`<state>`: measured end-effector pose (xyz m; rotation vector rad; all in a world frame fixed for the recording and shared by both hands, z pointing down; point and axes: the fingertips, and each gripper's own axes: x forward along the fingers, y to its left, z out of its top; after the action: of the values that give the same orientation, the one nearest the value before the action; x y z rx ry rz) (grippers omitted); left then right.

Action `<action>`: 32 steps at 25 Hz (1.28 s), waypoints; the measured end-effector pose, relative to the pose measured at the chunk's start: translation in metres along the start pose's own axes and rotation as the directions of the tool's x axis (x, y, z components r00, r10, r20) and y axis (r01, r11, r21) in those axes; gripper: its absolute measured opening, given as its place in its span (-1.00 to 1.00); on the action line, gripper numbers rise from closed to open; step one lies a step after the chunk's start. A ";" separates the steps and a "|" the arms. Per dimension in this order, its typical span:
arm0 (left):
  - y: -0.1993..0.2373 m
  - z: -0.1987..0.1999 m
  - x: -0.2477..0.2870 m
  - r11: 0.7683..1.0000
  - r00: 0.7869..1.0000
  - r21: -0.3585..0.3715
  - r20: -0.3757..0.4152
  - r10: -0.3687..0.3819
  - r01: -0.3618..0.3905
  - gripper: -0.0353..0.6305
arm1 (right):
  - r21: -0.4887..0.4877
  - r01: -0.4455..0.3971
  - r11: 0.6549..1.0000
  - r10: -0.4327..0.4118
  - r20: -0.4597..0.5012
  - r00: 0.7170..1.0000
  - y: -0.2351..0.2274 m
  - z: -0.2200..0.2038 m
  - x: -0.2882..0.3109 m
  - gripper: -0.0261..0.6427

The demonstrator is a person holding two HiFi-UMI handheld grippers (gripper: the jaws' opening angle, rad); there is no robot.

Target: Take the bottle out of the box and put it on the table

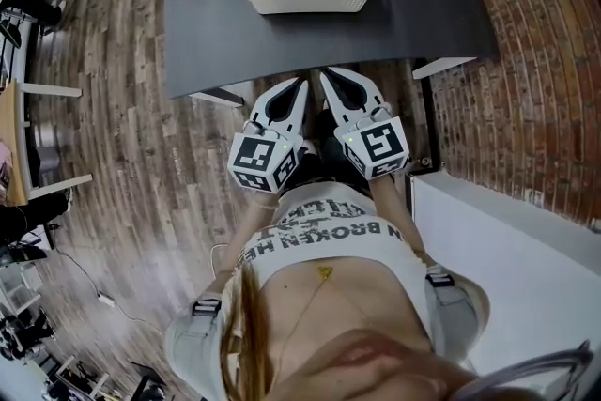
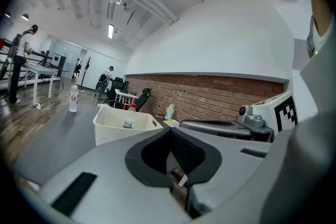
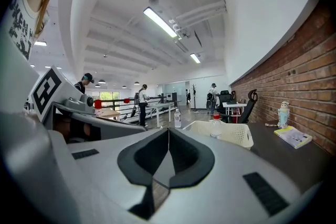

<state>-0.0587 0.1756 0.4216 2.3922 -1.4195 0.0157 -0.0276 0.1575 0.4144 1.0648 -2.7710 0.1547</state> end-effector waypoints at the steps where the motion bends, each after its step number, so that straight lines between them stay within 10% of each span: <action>1: 0.002 0.003 0.006 1.000 1.000 0.001 0.003 0.003 -0.003 -0.88 | 0.001 -0.005 1.000 0.005 0.001 1.000 -0.005 0.001 0.005 -0.89; 32: 0.058 0.064 0.180 0.984 0.983 0.002 0.034 0.180 -0.180 -0.88 | -0.036 -0.198 0.979 0.199 0.003 0.980 -0.169 0.032 0.118 -0.89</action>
<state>-0.0300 -0.0222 0.4127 2.2700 -1.6494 0.0247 -0.0045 -0.0497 0.4116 0.7801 -2.8708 0.1260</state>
